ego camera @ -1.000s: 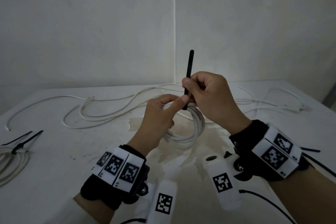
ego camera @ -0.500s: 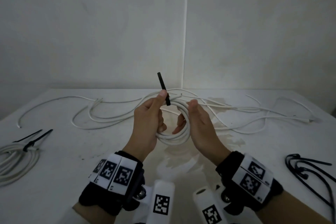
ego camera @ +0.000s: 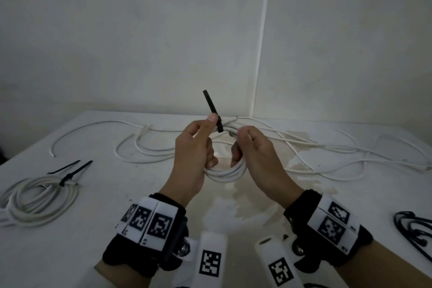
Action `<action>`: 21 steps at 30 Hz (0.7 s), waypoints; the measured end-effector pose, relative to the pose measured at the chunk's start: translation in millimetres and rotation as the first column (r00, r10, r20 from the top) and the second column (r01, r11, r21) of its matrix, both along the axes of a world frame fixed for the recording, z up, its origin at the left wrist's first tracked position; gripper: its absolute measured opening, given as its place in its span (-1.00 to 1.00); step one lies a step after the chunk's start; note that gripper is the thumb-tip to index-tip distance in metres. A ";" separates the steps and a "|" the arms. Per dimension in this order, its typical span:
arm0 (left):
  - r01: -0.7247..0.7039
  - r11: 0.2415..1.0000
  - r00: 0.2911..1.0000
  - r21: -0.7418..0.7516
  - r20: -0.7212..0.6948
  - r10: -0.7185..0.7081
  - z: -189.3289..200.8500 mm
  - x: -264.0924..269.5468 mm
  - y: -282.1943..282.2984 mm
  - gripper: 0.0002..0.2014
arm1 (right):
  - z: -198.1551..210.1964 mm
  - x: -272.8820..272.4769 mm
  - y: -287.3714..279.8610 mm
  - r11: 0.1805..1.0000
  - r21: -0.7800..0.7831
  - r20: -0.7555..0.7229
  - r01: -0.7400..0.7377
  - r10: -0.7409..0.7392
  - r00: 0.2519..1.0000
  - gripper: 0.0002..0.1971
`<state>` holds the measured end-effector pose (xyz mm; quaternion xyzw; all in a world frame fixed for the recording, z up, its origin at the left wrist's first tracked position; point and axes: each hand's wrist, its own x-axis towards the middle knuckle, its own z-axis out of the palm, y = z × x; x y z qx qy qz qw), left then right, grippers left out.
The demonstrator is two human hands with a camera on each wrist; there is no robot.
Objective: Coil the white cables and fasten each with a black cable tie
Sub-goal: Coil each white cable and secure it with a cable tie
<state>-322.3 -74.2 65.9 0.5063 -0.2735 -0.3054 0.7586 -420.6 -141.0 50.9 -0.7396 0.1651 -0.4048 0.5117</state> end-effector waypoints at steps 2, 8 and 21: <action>-0.001 1.000 1.000 0.006 0.008 0.001 -1.7 4.5 1.5 -0.71 | -6.1 1.2 0.2 0.997 -0.080 -0.027 0.003 -0.005 1.000 -0.94; 0.040 0.999 0.999 0.015 0.013 -0.040 -0.5 4.8 5.9 -0.65 | -2.7 11.7 -2.3 0.937 -0.304 0.000 0.171 -0.179 0.984 -0.87; 0.032 0.986 0.938 0.165 0.336 -0.087 -12.5 38.9 29.3 -0.75 | -12.8 30.8 3.0 0.969 -0.228 -0.023 0.096 -0.104 0.994 -0.77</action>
